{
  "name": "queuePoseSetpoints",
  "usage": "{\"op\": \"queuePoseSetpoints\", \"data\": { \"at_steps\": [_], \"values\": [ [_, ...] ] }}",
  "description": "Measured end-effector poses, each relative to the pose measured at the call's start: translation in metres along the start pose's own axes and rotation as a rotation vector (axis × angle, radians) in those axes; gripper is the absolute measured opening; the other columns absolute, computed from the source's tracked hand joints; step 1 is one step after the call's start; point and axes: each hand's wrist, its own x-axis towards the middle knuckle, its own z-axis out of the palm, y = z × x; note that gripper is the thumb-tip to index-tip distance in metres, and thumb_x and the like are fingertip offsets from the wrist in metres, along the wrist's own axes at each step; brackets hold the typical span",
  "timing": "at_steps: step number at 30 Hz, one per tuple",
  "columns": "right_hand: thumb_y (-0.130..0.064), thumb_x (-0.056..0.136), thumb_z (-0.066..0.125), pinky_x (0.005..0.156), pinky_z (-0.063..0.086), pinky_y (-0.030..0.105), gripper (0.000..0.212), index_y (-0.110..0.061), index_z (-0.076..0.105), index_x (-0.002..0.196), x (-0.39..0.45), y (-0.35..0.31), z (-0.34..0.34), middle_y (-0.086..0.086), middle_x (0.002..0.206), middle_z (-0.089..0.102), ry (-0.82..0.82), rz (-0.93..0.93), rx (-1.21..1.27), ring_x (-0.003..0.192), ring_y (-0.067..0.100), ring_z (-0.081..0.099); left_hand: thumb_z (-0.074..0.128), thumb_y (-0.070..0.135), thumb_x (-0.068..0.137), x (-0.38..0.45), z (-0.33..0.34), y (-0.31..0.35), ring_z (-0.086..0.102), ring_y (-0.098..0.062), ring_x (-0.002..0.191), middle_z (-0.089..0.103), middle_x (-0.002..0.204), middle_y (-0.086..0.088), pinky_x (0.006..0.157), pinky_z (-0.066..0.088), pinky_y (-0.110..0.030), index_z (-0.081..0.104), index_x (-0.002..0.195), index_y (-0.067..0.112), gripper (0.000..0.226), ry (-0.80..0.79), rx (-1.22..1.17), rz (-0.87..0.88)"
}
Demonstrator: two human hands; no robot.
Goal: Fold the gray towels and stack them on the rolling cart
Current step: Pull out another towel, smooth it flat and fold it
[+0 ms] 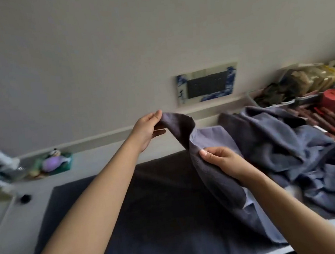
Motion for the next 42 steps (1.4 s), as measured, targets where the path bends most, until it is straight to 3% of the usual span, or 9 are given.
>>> {"op": "queuePoseSetpoints", "data": {
  "at_steps": [7,16,19,22,27,30,33,36,42],
  "values": [
    [-0.040,0.085,0.052,0.063,0.042,0.017,0.032,-0.019,0.059,0.062,0.044,-0.029,0.161,-0.003,0.063,0.054,-0.127,0.050,0.135,0.062,0.006,0.050,0.040,0.027,0.100,-0.045,-0.161,-0.002,0.063,-0.017,0.080,0.066,0.080,-0.005,0.080,0.052,-0.032,0.057,0.083,0.010,0.030,0.130,-0.332,0.031],
    [-0.039,0.094,0.051,0.070,0.046,0.030,0.033,-0.014,0.062,0.076,0.098,0.022,0.322,0.006,0.074,0.059,-0.257,0.340,-0.126,0.072,0.016,0.053,0.040,0.020,0.100,-0.081,-0.305,-0.112,0.053,-0.015,0.077,0.049,0.078,-0.005,0.078,0.047,-0.034,0.047,0.074,0.012,0.028,0.439,-0.454,-0.213],
    [-0.041,0.094,0.051,0.072,0.049,0.032,0.033,-0.020,0.063,0.071,0.101,0.043,0.345,0.003,0.074,0.063,-0.264,0.427,-0.233,0.072,0.014,0.057,0.044,0.017,0.098,-0.089,-0.325,-0.150,0.055,-0.024,0.098,0.056,0.089,-0.008,0.092,0.045,-0.040,0.057,0.093,0.005,0.019,0.468,-0.413,-0.301],
    [-0.042,0.094,0.050,0.077,0.052,0.033,0.033,-0.017,0.067,0.080,0.102,0.053,0.358,0.005,0.083,0.068,-0.292,0.453,-0.313,0.077,0.016,0.063,0.049,0.014,0.096,-0.095,-0.334,-0.171,0.050,-0.030,0.122,0.056,0.123,-0.016,0.103,0.041,-0.044,0.054,0.114,0.003,0.022,0.469,-0.404,-0.342],
    [-0.039,0.095,0.049,0.069,0.048,0.024,0.034,-0.011,0.068,0.092,0.099,0.057,0.371,0.008,0.088,0.069,-0.316,0.421,-0.368,0.076,0.013,0.062,0.040,0.015,0.099,-0.106,-0.339,-0.163,0.046,-0.021,0.123,0.049,0.129,-0.008,0.101,0.039,-0.040,0.042,0.135,0.008,0.037,0.397,-0.400,-0.259],
    [-0.037,0.095,0.048,0.067,0.045,0.023,0.036,-0.009,0.068,0.086,0.095,0.061,0.380,0.002,0.073,0.065,-0.367,0.396,-0.399,0.066,0.006,0.056,0.040,0.018,0.100,-0.130,-0.340,-0.161,0.050,-0.018,0.117,0.047,0.122,0.000,0.097,0.045,-0.039,0.041,0.138,0.014,0.038,0.417,-0.235,-0.260],
    [-0.027,0.099,0.044,0.056,0.046,0.018,0.028,-0.015,0.068,0.094,0.094,0.065,0.383,-0.003,0.076,0.069,-0.480,0.478,-0.296,0.059,0.007,0.062,0.043,0.020,0.099,-0.161,-0.334,-0.182,0.060,-0.016,0.095,0.054,0.122,-0.004,0.077,0.051,-0.028,0.049,0.127,0.016,0.030,0.421,-0.031,-0.410],
    [-0.017,0.099,0.044,0.057,0.049,0.022,0.023,-0.009,0.066,0.101,0.105,0.073,0.382,0.004,0.083,0.070,-0.391,0.453,-0.314,0.061,0.013,0.063,0.049,0.020,0.096,-0.192,-0.319,-0.210,0.059,-0.011,0.070,0.060,0.114,-0.011,0.060,0.046,-0.024,0.052,0.120,0.010,0.027,0.425,0.130,-0.525],
    [-0.016,0.096,0.049,0.055,0.041,0.009,0.025,-0.022,0.064,0.115,0.140,0.081,0.389,-0.004,0.088,0.066,-0.342,0.188,-0.561,0.063,0.000,0.055,0.064,0.039,0.084,-0.229,-0.298,-0.231,0.065,-0.019,0.082,0.067,0.090,-0.004,0.074,0.048,-0.030,0.059,0.098,0.011,0.032,0.419,0.481,-0.545]
  ]
}}
